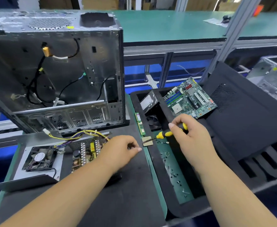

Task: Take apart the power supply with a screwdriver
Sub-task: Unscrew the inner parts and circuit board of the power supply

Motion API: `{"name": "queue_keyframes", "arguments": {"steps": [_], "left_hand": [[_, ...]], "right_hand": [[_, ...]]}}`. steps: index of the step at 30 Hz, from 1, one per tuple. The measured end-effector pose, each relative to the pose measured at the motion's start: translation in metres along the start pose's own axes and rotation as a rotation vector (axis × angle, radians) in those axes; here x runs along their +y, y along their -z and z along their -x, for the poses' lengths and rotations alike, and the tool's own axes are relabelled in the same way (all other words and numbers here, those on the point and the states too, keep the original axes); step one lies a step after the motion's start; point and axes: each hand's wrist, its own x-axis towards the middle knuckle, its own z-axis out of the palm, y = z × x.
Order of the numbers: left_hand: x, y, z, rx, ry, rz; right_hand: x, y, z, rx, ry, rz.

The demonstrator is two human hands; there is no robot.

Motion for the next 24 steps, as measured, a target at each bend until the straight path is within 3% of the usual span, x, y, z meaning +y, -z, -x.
{"name": "queue_keyframes", "arguments": {"steps": [7, 13, 24], "left_hand": [[0.062, -0.068, -0.001, -0.13, -0.013, 0.065], [0.09, -0.103, -0.004, -0.109, 0.005, 0.182], [0.028, -0.03, 0.055, 0.283, 0.037, -0.011]], "right_hand": [[0.028, 0.053, 0.017, 0.164, -0.086, 0.011], [0.044, 0.077, 0.024, 0.174, -0.099, -0.023], [0.044, 0.048, 0.022, -0.076, -0.025, -0.135]]}}
